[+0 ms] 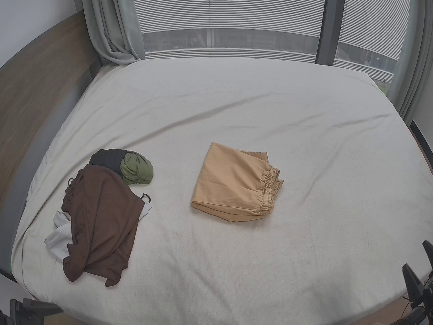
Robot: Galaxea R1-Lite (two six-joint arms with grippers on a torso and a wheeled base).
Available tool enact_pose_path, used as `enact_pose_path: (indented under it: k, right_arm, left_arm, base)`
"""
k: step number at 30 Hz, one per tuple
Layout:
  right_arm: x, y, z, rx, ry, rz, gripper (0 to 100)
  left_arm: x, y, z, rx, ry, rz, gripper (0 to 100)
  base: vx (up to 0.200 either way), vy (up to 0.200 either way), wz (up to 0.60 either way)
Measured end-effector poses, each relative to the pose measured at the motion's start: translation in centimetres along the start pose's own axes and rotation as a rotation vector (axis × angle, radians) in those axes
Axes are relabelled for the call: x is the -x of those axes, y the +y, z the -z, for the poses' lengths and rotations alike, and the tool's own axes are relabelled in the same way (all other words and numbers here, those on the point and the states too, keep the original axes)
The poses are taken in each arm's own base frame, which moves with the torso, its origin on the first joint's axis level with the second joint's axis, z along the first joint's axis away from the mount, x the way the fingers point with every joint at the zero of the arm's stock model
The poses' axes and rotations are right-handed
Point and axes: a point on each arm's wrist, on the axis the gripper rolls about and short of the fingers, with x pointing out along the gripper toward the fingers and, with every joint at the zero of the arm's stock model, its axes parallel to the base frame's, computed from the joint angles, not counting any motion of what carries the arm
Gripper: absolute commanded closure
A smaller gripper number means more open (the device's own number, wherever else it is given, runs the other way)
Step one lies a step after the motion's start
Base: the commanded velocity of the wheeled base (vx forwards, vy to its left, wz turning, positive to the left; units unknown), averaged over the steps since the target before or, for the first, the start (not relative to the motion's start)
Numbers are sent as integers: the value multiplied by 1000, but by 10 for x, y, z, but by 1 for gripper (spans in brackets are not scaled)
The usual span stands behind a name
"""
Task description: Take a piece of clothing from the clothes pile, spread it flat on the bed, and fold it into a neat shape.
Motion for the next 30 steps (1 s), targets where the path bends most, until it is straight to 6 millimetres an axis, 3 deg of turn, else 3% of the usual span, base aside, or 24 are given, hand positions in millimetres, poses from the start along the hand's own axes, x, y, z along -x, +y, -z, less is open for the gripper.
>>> enact_pose_path:
  k: [4,7,13,22,30]
  right_arm:
    - [6,-2,12,14,41,131,0]
    - [9,-3,14,32,28,230,0]
    - [13,-6,19,54,37,392,0]
    - [14,-6,25,69,80,363,0]
    - [18,-5,26,89,45,294,0]
  left_arm:
    - [7,-2,7,-52,-58,-131,0]
    - [10,1,12,-96,-92,-332,0]
    - [14,9,29,-163,-5,-655,0]
    - [19,10,39,-240,15,-983,0]
    - [21,9,42,-275,30,-1071,0]
  base:
    - [0,0,0]
    - [0,0,0]
    - [0,0,0]
    - [0,0,0]
    - [0,0,0]
